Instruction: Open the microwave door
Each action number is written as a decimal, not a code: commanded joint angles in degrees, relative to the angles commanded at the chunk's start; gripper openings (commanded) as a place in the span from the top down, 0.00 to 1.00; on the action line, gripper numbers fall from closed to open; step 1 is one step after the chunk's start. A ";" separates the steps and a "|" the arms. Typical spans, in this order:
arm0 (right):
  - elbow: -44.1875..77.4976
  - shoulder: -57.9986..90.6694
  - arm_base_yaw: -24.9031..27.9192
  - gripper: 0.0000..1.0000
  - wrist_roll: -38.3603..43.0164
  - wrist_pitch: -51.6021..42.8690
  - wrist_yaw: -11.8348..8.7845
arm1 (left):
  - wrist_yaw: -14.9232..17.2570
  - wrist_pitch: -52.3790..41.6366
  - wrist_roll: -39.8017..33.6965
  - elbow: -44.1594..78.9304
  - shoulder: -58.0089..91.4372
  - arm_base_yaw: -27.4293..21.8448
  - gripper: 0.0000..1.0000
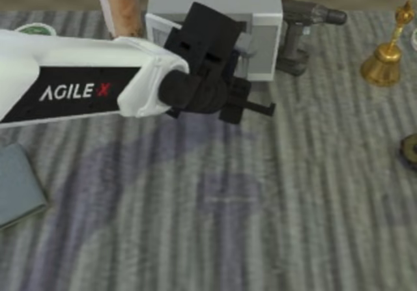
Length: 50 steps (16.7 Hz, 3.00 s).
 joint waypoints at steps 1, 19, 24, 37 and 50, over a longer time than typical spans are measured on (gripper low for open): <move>0.00 0.00 0.00 0.00 0.00 0.00 0.00 | 0.00 0.00 0.00 0.00 0.00 0.00 1.00; 0.00 0.00 0.00 0.00 0.00 0.00 0.00 | 2.05 0.83 2.41 -2.01 -1.37 0.76 1.00; 0.00 0.00 0.00 0.00 0.00 0.00 0.00 | 2.05 0.83 2.41 -2.01 -1.37 0.76 1.00; 0.00 0.00 0.00 0.00 0.00 0.00 0.00 | 2.05 0.83 2.41 -2.01 -1.37 0.76 1.00; 0.00 0.00 0.00 0.00 0.00 0.00 0.00 | 4.27 1.52 4.99 -3.96 -2.73 1.63 1.00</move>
